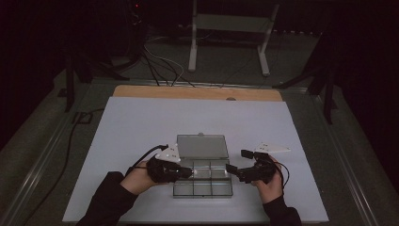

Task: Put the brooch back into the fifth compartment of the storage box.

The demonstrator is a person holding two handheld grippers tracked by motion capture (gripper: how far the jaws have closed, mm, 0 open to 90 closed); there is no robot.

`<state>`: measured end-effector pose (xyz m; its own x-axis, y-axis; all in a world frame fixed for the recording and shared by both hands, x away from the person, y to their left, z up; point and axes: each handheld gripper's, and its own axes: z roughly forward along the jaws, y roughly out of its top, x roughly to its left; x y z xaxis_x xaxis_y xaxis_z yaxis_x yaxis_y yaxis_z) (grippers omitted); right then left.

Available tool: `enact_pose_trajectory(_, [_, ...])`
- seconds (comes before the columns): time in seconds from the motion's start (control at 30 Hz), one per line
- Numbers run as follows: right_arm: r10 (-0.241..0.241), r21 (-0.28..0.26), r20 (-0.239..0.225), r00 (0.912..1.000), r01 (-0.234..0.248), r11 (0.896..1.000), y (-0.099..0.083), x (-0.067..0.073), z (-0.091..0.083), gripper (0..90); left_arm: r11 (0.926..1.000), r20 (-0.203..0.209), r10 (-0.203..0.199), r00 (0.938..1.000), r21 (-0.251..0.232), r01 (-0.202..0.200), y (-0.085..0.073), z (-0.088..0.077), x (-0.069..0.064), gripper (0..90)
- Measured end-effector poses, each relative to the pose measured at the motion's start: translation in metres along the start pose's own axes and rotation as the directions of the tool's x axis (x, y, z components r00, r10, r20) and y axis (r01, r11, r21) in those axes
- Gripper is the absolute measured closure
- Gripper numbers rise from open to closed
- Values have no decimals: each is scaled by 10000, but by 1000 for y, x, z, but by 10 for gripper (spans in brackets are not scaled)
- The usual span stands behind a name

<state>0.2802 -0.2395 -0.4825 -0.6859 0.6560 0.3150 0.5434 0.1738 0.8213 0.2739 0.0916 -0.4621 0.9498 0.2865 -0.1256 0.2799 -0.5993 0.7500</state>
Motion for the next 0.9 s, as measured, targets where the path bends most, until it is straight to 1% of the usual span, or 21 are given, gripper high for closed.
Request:
enact_pose_trajectory(0.27, [17,-1,4,10000,-17,10000,0,0,0,7,9999,308,117,9995,-18,-116,6,13,-6,871])
enact_pose_trajectory(0.3, [10,-6,-1,10000,-10,10000,0,0,0,7,10000,346,58,9994,-45,-56,6,14,-7,871])
enact_pose_trajectory(0.4, [17,-2,-2,10000,-17,10000,0,0,0,7,10000,457,88,9989,-11,-87,7,20,-9,871])
enact_pose_trajectory(0.5, [26,2,9,10000,-26,10000,0,0,0,7,10000,671,4,9977,31,-6,7,26,-11,871])
enact_pose_trajectory(0.53, [19,-14,-2,10000,-19,10000,0,0,0,7,10000,667,49,9978,84,-55,7,28,-12,871])
enact_pose_trajectory(0.73, [29,11,-16,10000,-29,10000,0,0,0,7,9999,769,-68,9970,145,57,7,38,-15,871])
enact_pose_trajectory(0.77, [23,14,-15,10000,-23,10000,0,0,0,7,9998,772,-39,9970,202,24,7,39,-15,871])
enact_pose_trajectory(0.9, [35,5,-17,10000,-35,10000,0,0,0,7,9997,747,-109,9971,216,93,6,44,-16,871])
